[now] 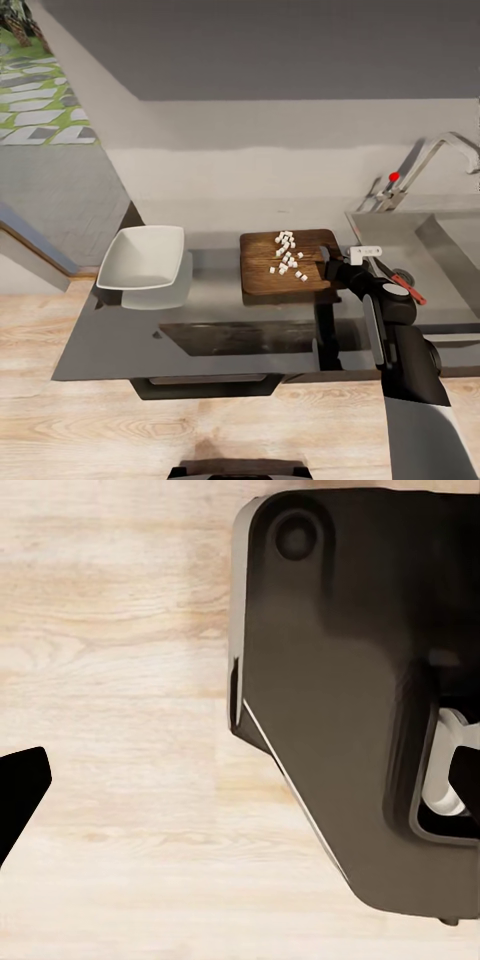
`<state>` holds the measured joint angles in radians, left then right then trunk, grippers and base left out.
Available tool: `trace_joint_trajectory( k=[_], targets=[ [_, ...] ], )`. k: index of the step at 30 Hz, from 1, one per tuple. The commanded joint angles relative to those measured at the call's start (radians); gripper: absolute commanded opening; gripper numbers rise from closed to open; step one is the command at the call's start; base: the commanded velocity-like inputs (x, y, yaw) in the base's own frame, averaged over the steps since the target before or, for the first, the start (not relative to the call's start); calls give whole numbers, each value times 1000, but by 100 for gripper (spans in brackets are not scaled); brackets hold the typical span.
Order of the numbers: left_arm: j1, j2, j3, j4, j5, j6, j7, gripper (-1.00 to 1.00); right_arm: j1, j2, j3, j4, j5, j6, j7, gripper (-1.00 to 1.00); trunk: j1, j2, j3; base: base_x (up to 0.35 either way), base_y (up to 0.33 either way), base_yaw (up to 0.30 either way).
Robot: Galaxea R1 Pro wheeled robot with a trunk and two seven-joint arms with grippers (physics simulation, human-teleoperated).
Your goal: In the kitchen, take the Vidalia onion out of the sink, dice it on the chopping board with the paring knife, put the diced onion into the bowl on the countertop, then place both the paring knife and the chopping board into the sink.
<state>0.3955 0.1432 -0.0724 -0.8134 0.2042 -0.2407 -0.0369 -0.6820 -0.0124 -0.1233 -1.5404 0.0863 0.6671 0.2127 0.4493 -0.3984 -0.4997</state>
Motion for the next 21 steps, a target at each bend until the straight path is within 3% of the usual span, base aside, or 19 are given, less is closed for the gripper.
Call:
trace_joint_trajectory(
  k=[1, 12, 21],
  targets=[
    [0, 1, -3, -1, 11, -2, -3, 100, -1, 0, -1, -1, 9, 5, 8, -100, 1, -2, 0, 0, 6, 0],
    [0, 1, -3, 0, 11, -2, -3, 100, -1, 0, -1, -1, 9, 5, 8, -100, 1, -2, 18, 0, 147, 0],
    [0, 1, -3, 0, 11, -2, -3, 100, -1, 0, -1, -1, 9, 5, 8, -100, 1, -2, 32, 1, 23, 0]
  ],
)
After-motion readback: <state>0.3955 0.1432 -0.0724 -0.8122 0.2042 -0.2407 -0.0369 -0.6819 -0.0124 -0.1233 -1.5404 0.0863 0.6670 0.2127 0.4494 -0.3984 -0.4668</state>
